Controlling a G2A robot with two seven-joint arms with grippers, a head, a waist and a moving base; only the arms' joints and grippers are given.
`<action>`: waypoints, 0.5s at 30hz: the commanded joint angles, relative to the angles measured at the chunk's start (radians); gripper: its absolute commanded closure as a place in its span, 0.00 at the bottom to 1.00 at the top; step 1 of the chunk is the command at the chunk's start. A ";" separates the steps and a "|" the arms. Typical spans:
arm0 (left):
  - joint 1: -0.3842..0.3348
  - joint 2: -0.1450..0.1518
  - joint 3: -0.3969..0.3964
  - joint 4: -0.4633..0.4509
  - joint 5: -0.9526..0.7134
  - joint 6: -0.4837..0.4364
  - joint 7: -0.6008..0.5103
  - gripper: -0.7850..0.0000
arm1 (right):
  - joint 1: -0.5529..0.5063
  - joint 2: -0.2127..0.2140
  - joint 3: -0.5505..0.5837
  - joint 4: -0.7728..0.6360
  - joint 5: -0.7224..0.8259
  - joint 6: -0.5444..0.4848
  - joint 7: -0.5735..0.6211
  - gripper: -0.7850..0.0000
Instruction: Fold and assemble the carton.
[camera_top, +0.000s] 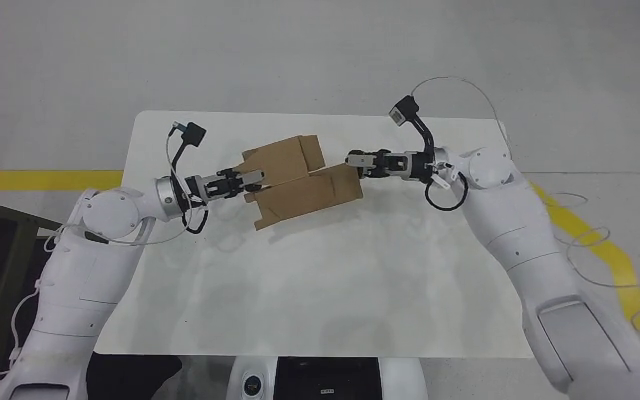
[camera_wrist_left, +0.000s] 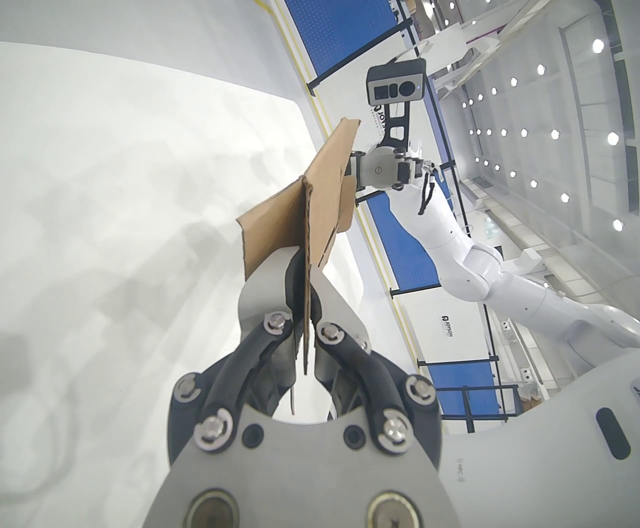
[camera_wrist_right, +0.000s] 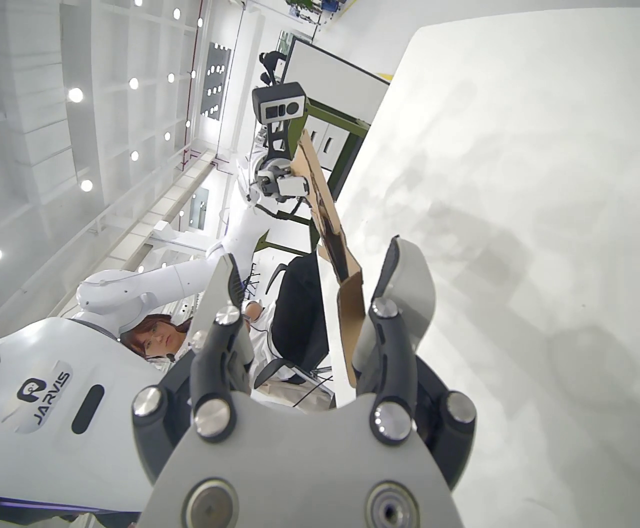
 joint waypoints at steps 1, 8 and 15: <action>-0.001 0.000 -0.002 0.001 -0.013 0.013 0.003 1.00 | -0.003 0.000 -0.008 0.006 0.000 0.007 0.007 0.34; -0.004 0.000 -0.007 0.003 -0.066 0.049 -0.019 1.00 | -0.017 -0.007 -0.036 0.004 0.033 0.005 0.005 0.58; -0.010 0.000 -0.007 0.011 -0.090 0.085 -0.024 1.00 | -0.010 -0.008 -0.055 0.011 0.033 0.003 0.003 0.98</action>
